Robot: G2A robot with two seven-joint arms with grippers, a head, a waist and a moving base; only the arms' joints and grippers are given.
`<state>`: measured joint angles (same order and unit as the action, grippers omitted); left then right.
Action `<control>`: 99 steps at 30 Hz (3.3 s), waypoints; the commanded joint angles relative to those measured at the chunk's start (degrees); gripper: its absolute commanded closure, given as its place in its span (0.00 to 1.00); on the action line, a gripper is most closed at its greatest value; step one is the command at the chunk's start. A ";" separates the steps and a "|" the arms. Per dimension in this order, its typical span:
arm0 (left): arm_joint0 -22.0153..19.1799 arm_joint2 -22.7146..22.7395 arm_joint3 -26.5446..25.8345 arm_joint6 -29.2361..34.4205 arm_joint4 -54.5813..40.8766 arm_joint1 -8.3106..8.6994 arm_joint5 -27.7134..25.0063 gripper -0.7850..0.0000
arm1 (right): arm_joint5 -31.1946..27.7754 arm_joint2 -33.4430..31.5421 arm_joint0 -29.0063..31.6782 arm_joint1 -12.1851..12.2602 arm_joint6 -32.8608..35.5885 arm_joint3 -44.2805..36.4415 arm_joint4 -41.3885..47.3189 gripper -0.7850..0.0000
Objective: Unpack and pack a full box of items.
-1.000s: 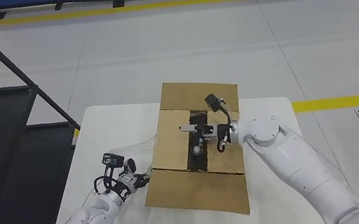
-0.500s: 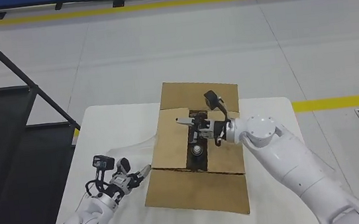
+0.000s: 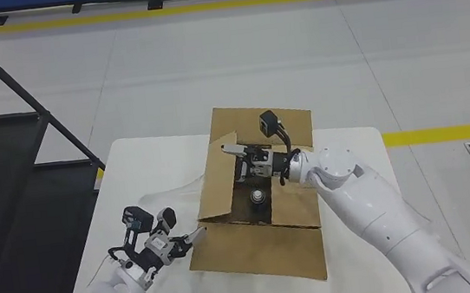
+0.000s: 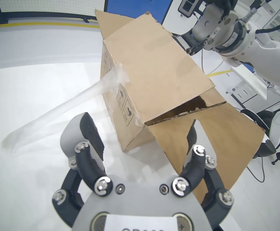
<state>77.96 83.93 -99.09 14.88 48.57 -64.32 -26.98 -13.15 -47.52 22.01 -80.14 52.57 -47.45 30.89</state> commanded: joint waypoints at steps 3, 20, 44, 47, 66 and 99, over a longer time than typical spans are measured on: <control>-1.65 -1.71 -0.12 -0.09 2.89 -0.20 2.60 0.00 | -1.21 0.76 -0.57 -1.10 -0.40 0.29 0.98 0.00; -3.45 -1.86 -0.31 -2.99 0.02 -0.71 7.73 0.00 | -4.94 2.02 -3.25 -4.83 10.57 5.14 8.45 0.00; -1.31 5.36 4.69 -0.17 -1.91 -0.05 12.55 0.00 | -10.11 -11.76 -1.23 -0.22 16.64 9.85 10.85 0.00; -1.48 5.26 5.72 0.32 -2.50 -0.09 12.98 0.00 | -9.76 -12.28 -0.72 -0.01 16.51 9.07 10.46 0.00; -2.93 4.89 7.53 0.27 -2.68 -0.30 16.49 0.00 | -9.33 -14.46 1.29 0.85 16.09 7.64 7.76 0.00; -29.21 -15.67 4.06 27.60 -31.93 -2.12 13.08 0.00 | -14.20 -39.28 21.78 10.71 24.38 -13.35 9.68 0.00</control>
<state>51.52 70.82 -97.80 41.25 17.66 -66.04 -14.63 -27.46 -85.43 42.95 -69.85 76.83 -60.58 40.40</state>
